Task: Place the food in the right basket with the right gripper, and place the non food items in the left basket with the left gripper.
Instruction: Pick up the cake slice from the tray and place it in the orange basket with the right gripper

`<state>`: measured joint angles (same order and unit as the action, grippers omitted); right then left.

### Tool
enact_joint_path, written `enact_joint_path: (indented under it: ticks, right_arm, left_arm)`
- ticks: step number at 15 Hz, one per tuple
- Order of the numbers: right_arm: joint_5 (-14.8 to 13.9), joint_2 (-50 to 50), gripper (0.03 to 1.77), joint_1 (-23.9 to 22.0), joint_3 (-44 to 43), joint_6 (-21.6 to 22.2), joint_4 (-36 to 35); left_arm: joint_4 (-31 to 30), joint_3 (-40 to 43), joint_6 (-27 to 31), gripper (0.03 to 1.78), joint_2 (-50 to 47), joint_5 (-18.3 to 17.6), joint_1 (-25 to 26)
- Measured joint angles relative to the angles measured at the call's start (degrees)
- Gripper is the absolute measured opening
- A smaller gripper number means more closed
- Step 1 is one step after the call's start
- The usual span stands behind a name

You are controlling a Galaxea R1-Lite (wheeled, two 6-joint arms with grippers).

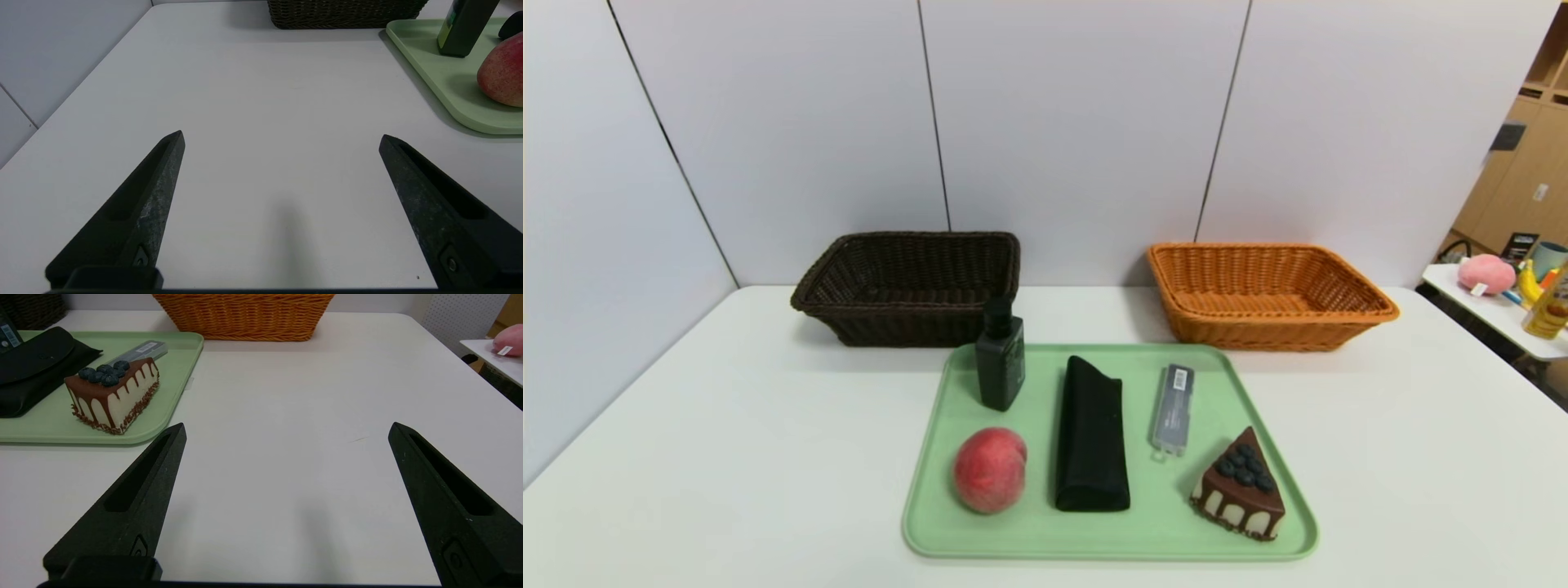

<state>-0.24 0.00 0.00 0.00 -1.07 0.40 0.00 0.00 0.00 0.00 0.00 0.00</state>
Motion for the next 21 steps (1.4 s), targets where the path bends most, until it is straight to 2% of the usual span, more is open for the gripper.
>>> enact_joint_path:
  ticks: [3, 6, 10, 13, 15, 17, 19, 21]
  right_arm:
    - [0.0, 0.9, 1.71, 0.0, 0.0, -0.1, 0.4]
    - [0.7, 4.1, 1.71, 0.0, -6.7, 0.2, 3.8]
    - [1.8, 20.9, 1.71, 0.7, -34.4, 4.4, 15.9]
    - [2.8, 39.4, 1.71, 0.9, -57.2, 8.3, 27.9]
    - [3.0, 52.1, 1.71, 1.3, -70.7, 10.7, 36.7]
    - [2.9, 64.8, 1.71, 3.1, -84.5, 14.8, 46.7]
    - [2.7, 76.5, 1.71, 6.5, -96.4, 20.6, 58.2]
    - [2.6, 86.2, 1.71, 11.7, -104.3, 27.4, 68.9]
  left_arm:
    - [0.6, -1.6, 1.4, 1.69, 0.0, -0.3, 0.0]
    - [7.6, -13.5, 2.9, 1.69, 2.8, -2.3, 0.0]
    - [20.3, -36.9, 2.6, 1.69, 17.6, -5.0, 0.0]
    - [24.6, -49.1, -0.4, 1.69, 33.2, -6.4, 0.0]
    - [25.2, -54.1, -2.1, 1.69, 43.8, -6.5, -0.1]
    - [23.3, -56.0, -3.0, 1.69, 52.7, -6.3, -2.3]
    - [19.6, -54.9, -3.4, 1.69, 58.3, -5.9, -7.1]
    - [16.4, -54.2, -5.7, 1.69, 62.7, -3.7, -12.6]
